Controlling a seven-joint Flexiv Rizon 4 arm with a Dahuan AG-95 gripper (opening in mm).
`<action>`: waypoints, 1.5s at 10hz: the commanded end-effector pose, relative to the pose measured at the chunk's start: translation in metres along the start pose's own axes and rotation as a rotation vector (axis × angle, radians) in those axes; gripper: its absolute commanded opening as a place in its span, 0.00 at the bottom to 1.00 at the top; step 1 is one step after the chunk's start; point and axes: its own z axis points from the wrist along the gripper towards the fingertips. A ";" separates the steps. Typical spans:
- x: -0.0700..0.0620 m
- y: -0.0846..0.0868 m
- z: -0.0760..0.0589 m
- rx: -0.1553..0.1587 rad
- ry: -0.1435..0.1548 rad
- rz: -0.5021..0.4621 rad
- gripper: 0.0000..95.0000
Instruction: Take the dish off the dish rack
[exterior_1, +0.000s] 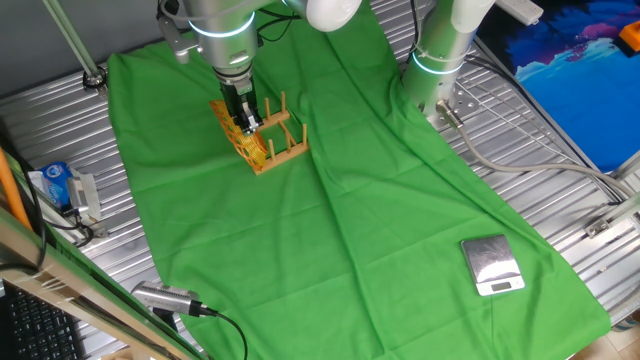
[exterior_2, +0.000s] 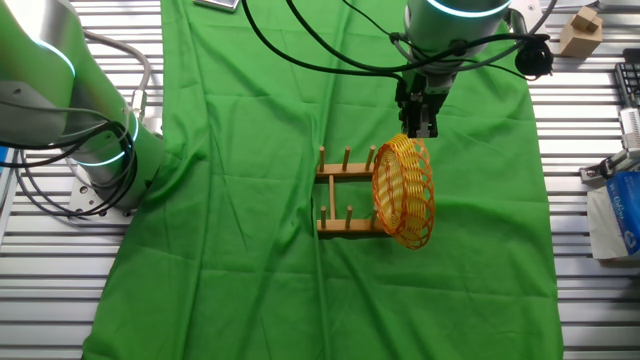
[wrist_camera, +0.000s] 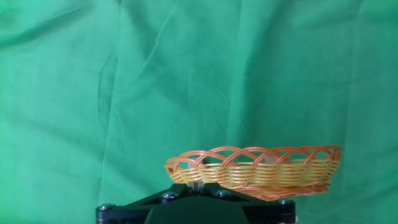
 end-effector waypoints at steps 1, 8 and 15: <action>0.000 0.000 0.000 0.002 0.000 0.000 0.00; 0.000 0.000 0.000 0.004 0.000 -0.025 0.00; 0.001 -0.007 -0.002 0.002 -0.004 -0.155 0.00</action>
